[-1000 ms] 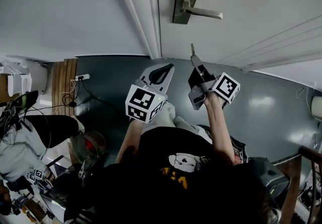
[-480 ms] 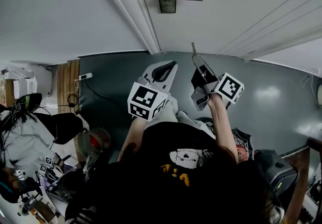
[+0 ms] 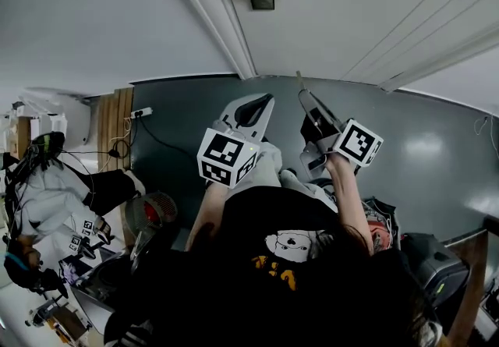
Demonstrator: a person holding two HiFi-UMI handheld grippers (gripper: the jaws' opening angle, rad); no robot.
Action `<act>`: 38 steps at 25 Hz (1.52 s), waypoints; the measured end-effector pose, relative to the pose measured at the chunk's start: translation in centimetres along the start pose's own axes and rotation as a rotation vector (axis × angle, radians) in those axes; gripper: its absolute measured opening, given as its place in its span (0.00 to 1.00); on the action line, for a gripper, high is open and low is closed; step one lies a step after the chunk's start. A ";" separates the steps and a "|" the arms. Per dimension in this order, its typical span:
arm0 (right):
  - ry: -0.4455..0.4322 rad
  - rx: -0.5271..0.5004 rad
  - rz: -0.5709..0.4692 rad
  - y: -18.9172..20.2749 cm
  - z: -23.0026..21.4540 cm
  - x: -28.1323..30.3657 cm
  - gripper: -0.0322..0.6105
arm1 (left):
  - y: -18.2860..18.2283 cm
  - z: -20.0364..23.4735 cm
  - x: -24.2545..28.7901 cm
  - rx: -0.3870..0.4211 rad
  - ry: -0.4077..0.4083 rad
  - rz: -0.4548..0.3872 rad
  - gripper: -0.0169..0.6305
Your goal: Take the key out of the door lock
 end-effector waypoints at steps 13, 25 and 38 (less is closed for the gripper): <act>0.021 -0.107 0.049 1.8 0.6 -2.9 0.08 | 0.5 -2.6 -1.2 -0.001 -0.005 -0.019 0.04; 0.007 -0.153 0.063 4.1 1.9 -5.9 0.08 | -0.1 -5.5 -3.5 0.021 0.007 -0.058 0.04; 0.024 -0.187 0.033 4.3 2.3 -7.4 0.08 | 0.1 -6.5 -3.7 0.034 0.047 -0.064 0.04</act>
Point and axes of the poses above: the fingertips, and each gripper's own axes: x forward along the fingers, z to its left, y out of its underside, the point moved 9 cm from there along -x, backward along the fingers, and after that the axes turned 14 degrees about x, right-handed, at the moved point
